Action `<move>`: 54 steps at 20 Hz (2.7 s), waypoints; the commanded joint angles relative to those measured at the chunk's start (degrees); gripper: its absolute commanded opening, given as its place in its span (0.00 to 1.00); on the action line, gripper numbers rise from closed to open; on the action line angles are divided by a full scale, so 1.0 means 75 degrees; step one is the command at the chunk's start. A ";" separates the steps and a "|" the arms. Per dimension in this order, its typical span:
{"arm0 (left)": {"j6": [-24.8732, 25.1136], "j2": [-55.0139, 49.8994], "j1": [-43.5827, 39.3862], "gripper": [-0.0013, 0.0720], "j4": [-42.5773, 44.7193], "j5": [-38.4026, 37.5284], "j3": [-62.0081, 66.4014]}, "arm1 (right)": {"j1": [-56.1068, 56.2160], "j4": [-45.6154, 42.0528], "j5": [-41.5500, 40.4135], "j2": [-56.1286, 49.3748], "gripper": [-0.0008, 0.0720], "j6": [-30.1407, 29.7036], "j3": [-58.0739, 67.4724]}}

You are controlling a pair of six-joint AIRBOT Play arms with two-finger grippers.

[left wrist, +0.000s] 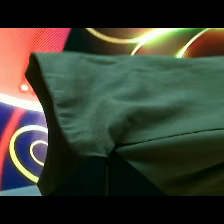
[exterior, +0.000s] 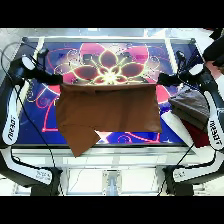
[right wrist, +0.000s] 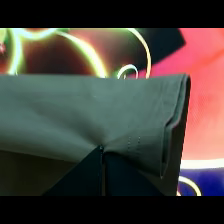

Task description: Fold the shirts.

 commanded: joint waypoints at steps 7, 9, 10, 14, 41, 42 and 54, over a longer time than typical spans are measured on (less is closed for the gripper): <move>-0.0035 -0.0373 -0.0195 0.59 -0.0501 -0.0323 -0.1096 | 0.0017 -0.0052 0.0125 -0.0329 0.17 0.0015 -0.1119; -0.0093 -0.0251 -0.0181 0.97 -0.0720 -0.0487 -0.1093 | 0.0017 0.0178 0.0679 -0.0303 0.41 0.0015 -0.0804; -0.0146 -0.0070 -0.0125 0.97 -0.0772 -0.0717 -0.1096 | 0.0017 0.0114 0.1172 -0.0224 0.41 0.0003 -0.0562; -0.0143 0.1466 0.0254 0.97 -0.0822 -0.1518 -0.1387 | -0.0137 -0.1195 0.2337 0.0892 0.41 -0.0146 0.0064; 0.0490 0.4211 0.3110 0.65 -0.3742 -0.0629 -0.9273 | -0.0373 0.0350 0.2401 0.2285 0.41 -0.0143 0.0052; 0.0644 0.4100 0.3104 0.65 -0.3911 -0.0618 -0.9276 | -0.0373 0.0350 0.2396 0.2288 0.41 -0.0143 0.0052; 0.1139 0.3861 0.2474 0.03 -0.4130 -0.0781 -0.9273 | -0.0880 -0.1510 0.2970 0.3678 0.41 -0.0143 0.0143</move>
